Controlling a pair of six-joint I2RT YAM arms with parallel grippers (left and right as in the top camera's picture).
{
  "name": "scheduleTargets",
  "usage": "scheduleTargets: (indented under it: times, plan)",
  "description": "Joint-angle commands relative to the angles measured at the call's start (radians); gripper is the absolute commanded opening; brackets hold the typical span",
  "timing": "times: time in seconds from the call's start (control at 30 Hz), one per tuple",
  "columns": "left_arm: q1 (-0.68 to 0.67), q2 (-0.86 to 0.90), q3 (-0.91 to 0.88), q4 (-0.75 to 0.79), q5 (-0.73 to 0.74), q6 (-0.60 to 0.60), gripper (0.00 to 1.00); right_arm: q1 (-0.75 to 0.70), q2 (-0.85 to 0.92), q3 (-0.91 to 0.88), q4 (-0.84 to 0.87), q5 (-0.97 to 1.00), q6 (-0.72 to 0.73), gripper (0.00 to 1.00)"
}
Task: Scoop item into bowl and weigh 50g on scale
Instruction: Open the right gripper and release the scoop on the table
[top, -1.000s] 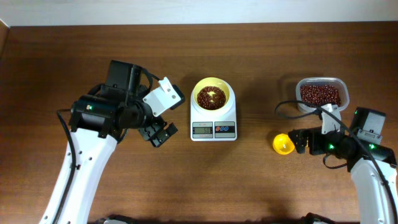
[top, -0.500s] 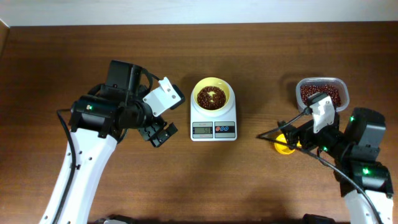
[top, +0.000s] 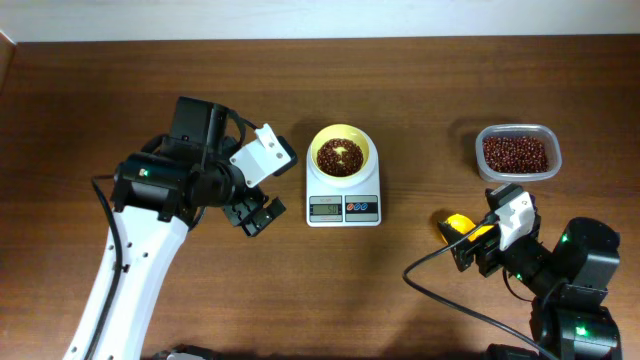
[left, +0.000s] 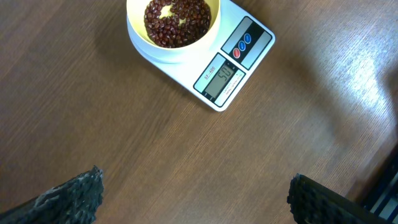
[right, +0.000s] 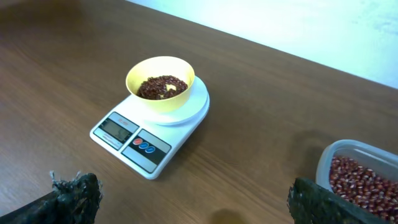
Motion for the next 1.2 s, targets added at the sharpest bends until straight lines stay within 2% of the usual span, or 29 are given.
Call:
scheduleTargets:
  times: [0.0,0.2,0.5,0.73,0.97,1.07,1.17]
  plan:
    - [-0.001,-0.003,0.000,-0.001,0.000,0.008,0.99,0.010,-0.008,-0.007,0.003,-0.031,0.063,0.99]
    - [-0.001,-0.003,0.000,-0.001,0.000,0.008,0.99,0.026,-0.078,-0.021,0.002,-0.026,0.099,0.99]
    - [-0.001,-0.003,0.000,-0.001,0.000,0.008,0.99,0.096,-0.265,-0.159,0.037,0.031,0.100,0.99]
    - [-0.001,-0.003,0.000,-0.001,0.000,0.008,0.99,0.095,-0.265,-0.160,0.109,0.027,0.122,0.99]
    - [-0.001,-0.003,0.000,-0.001,0.000,0.008,0.99,0.117,-0.300,-0.162,0.097,0.043,0.122,0.99]
    - [-0.001,-0.003,0.000,-0.001,0.000,0.008,0.99,0.122,-0.369,-0.190,0.105,0.190,0.301,0.99]
    - [-0.001,-0.003,0.000,-0.001,0.000,0.008,0.99,0.122,-0.449,-0.269,0.214,0.226,0.304,0.99]
